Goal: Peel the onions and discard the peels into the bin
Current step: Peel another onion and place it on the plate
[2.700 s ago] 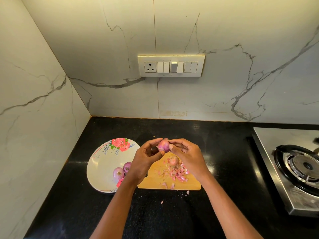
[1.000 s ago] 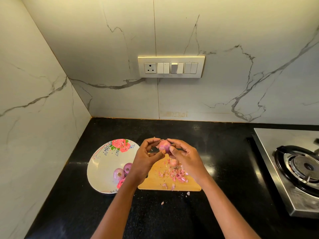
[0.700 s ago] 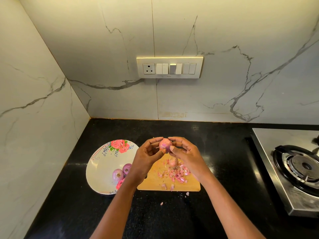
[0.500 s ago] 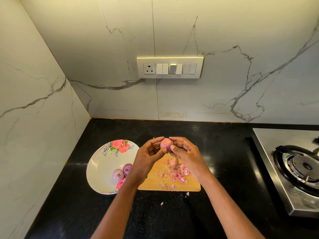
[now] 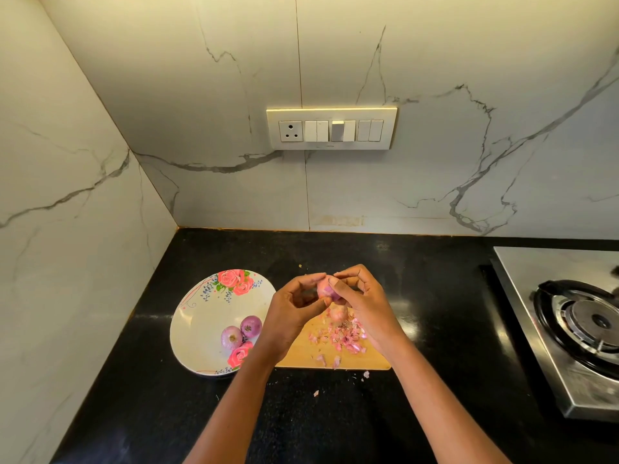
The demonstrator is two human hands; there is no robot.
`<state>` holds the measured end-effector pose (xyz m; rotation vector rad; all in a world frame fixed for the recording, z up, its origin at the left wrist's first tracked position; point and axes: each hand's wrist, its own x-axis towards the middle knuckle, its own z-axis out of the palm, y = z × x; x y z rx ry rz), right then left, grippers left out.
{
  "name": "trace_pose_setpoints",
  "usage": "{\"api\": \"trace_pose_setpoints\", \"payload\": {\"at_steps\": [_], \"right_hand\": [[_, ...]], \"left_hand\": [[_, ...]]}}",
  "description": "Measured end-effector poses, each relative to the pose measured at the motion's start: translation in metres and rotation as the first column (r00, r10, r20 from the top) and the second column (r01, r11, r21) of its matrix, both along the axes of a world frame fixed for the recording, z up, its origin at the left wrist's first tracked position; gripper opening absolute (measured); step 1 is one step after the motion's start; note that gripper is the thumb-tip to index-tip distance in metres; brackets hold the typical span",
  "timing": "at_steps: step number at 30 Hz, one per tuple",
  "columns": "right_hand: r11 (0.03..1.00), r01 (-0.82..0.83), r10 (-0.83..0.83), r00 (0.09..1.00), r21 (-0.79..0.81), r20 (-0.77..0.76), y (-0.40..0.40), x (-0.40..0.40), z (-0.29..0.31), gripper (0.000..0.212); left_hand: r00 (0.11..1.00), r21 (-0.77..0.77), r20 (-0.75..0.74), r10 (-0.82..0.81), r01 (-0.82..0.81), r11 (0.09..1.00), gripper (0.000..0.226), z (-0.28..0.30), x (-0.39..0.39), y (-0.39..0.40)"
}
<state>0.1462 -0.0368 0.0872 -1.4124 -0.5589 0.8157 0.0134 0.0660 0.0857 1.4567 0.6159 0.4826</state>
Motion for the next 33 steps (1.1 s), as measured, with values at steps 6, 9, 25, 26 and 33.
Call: {"api": "trace_pose_setpoints", "payload": {"at_steps": [6,9,25,26,33], "right_hand": [[0.993,-0.102,0.113,0.967,-0.06,0.228,-0.007,0.012,-0.001,0.021],[0.987,-0.145,0.162,0.924,-0.076,0.346,-0.008,0.016,-0.001,0.028],[0.996,0.026,0.025,0.853,-0.091,0.522,-0.004,0.014,-0.006,0.007],[0.995,0.041,0.011,0.855,-0.089,0.518,-0.003,0.015,-0.006,0.006],[0.979,0.192,-0.132,0.859,-0.072,0.494,-0.001,0.022,-0.014,0.008]], "left_hand": [[0.999,-0.023,0.002,0.055,-0.055,0.998,0.042,-0.002,-0.002,0.004],[1.0,-0.015,-0.004,0.025,-0.025,1.0,0.044,0.002,-0.002,0.006],[0.998,0.074,-0.065,-0.005,0.01,0.997,0.039,0.001,-0.002,0.003],[0.998,0.074,-0.067,-0.01,0.015,0.997,0.039,0.001,-0.002,0.003],[0.998,0.022,-0.062,-0.031,0.032,0.999,0.038,-0.001,-0.004,0.006]]}}
